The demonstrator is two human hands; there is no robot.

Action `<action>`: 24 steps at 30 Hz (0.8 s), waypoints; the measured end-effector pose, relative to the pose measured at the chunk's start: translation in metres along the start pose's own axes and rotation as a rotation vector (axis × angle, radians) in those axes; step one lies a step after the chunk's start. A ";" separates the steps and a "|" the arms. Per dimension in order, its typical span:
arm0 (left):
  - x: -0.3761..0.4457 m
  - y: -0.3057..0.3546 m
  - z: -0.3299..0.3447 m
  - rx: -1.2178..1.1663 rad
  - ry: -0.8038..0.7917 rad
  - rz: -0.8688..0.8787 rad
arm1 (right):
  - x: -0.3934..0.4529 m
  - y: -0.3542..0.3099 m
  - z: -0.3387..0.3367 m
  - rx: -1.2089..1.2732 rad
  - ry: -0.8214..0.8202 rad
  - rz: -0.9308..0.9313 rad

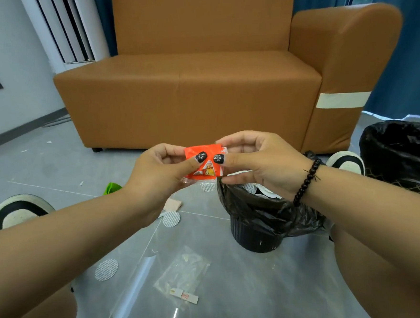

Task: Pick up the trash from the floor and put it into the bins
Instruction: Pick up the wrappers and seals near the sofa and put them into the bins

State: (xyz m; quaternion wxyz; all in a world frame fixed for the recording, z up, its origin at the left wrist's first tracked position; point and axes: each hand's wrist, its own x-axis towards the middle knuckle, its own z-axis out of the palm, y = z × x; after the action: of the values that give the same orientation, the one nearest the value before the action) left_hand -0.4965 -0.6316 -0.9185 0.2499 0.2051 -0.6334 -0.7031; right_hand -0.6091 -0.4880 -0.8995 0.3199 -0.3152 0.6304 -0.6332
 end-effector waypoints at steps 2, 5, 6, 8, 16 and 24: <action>0.004 -0.006 0.007 -0.007 -0.009 -0.015 | 0.003 0.000 -0.005 -0.055 0.042 -0.018; 0.011 -0.015 0.022 -0.036 -0.038 -0.045 | 0.009 -0.003 -0.028 -0.210 0.132 -0.070; 0.012 -0.019 0.026 -0.039 -0.049 -0.062 | 0.012 -0.004 -0.038 -0.274 0.179 -0.087; 0.014 -0.027 0.032 -0.018 -0.075 -0.106 | 0.019 0.001 -0.059 -0.374 0.301 -0.089; 0.020 -0.046 0.031 0.170 -0.130 -0.212 | 0.042 0.064 -0.103 -0.764 0.404 0.193; 0.016 -0.067 0.016 0.259 -0.196 -0.282 | 0.052 0.090 -0.095 -1.280 -0.055 0.110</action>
State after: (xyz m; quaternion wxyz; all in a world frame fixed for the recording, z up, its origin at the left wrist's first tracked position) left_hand -0.5246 -0.6239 -0.9829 0.0579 0.2529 -0.7048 -0.6603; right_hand -0.7159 -0.4727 -0.9903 0.1164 -0.4271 0.8904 -0.1063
